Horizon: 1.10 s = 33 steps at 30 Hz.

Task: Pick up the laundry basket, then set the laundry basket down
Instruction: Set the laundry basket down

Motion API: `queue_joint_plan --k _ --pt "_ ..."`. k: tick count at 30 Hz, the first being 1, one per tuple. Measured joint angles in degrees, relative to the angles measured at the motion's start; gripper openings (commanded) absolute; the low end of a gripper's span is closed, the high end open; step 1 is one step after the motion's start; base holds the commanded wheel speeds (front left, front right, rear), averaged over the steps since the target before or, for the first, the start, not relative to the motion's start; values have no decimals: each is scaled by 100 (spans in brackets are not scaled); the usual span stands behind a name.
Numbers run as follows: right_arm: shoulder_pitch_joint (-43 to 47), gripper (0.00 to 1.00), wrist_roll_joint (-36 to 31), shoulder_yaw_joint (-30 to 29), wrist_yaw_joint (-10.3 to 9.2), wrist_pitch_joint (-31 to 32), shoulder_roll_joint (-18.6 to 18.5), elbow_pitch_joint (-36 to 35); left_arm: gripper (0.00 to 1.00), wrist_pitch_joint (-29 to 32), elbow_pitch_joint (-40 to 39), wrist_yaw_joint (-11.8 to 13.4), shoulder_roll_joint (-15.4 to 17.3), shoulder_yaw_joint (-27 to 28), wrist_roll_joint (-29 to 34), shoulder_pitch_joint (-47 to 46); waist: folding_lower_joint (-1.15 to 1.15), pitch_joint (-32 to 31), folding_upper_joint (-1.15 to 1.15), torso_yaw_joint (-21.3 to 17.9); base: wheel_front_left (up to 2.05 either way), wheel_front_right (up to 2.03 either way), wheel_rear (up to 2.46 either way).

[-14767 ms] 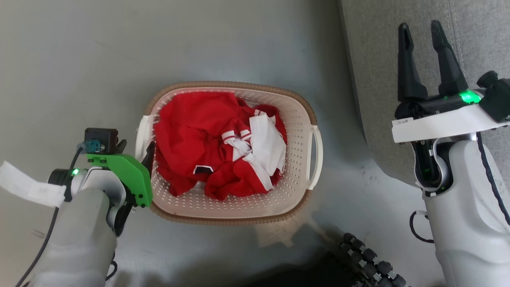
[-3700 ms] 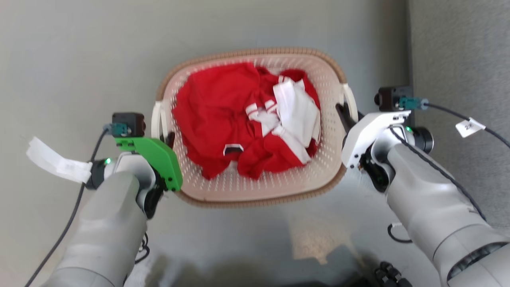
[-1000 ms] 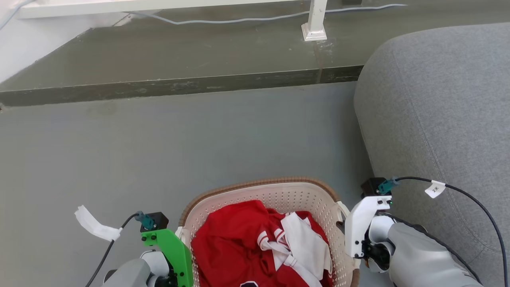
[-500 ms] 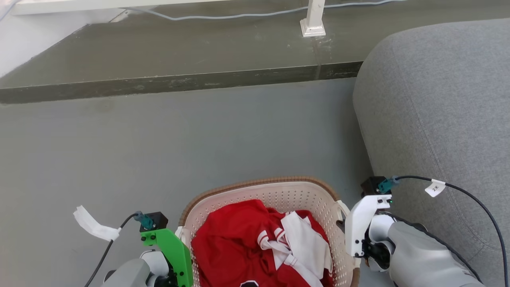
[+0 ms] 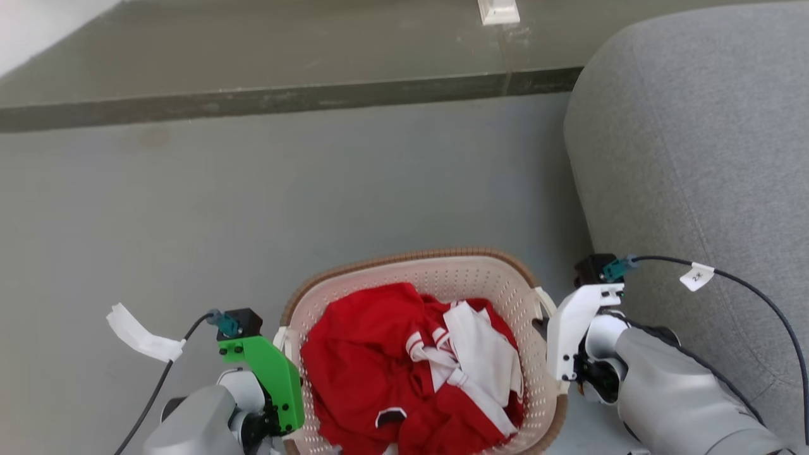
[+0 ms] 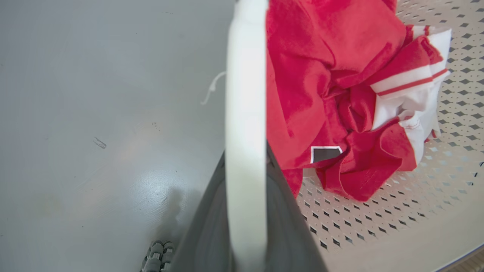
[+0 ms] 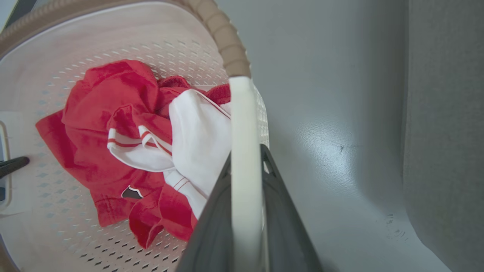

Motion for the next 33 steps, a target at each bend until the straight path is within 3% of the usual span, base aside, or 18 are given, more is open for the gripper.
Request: queue_joint_plan --k 33 --pt "-1014 0 21 -48 5 -970 -21 -79 0 -1125 -63 -1 172 -13 261 -1135 1 1953 1 1 0 0 0"
